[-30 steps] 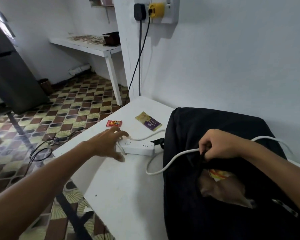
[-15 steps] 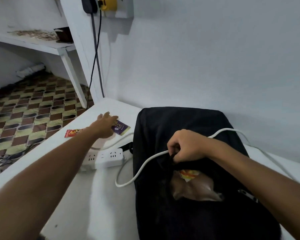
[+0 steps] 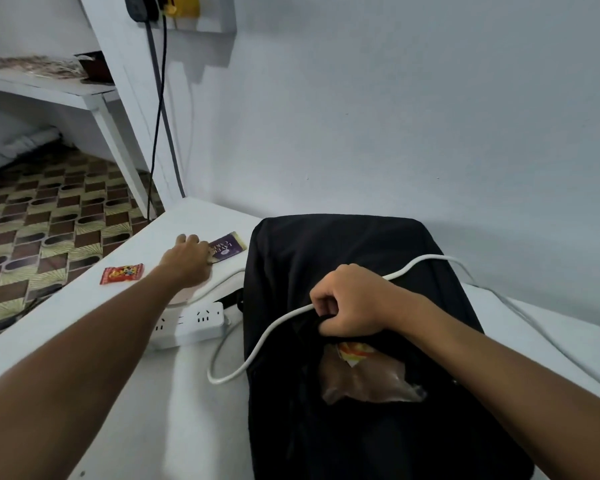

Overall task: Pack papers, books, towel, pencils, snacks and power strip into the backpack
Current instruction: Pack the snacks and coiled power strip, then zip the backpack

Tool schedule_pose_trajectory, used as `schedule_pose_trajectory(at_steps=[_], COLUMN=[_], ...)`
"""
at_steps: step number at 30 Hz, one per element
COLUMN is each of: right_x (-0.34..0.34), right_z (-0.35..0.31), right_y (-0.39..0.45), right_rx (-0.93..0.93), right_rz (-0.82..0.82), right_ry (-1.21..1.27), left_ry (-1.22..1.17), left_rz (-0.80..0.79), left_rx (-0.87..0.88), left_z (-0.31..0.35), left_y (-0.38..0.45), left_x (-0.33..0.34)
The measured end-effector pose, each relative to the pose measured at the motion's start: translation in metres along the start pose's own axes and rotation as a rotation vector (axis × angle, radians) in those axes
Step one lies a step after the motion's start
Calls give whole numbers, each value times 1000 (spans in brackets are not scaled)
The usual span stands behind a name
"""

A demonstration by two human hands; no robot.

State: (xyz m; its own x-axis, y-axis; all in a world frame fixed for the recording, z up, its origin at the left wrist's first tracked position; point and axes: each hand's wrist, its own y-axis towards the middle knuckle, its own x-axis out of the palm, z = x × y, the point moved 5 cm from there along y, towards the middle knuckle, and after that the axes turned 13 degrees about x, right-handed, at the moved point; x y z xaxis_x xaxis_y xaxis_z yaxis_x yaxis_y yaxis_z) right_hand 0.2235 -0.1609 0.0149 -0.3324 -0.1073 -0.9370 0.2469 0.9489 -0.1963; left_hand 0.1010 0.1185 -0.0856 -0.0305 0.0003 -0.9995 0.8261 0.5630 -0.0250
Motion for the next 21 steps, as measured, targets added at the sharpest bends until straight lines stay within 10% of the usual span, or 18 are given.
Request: schedule_pose_trajectory(at_steps=[8, 15, 21], right_x=[7, 14, 0], right_z=[5, 8, 8], right_y=[-5, -23, -37], right_rx=[-50, -255, -179], right_rz=[137, 408, 211], right_ry=[-45, -132, -175], left_ry=[-42, 7, 36], left_rz=[38, 477, 692], left_rx=[18, 328, 591], left_z=[21, 111, 194], left_y=[-24, -76, -150], left_x=[-24, -131, -189])
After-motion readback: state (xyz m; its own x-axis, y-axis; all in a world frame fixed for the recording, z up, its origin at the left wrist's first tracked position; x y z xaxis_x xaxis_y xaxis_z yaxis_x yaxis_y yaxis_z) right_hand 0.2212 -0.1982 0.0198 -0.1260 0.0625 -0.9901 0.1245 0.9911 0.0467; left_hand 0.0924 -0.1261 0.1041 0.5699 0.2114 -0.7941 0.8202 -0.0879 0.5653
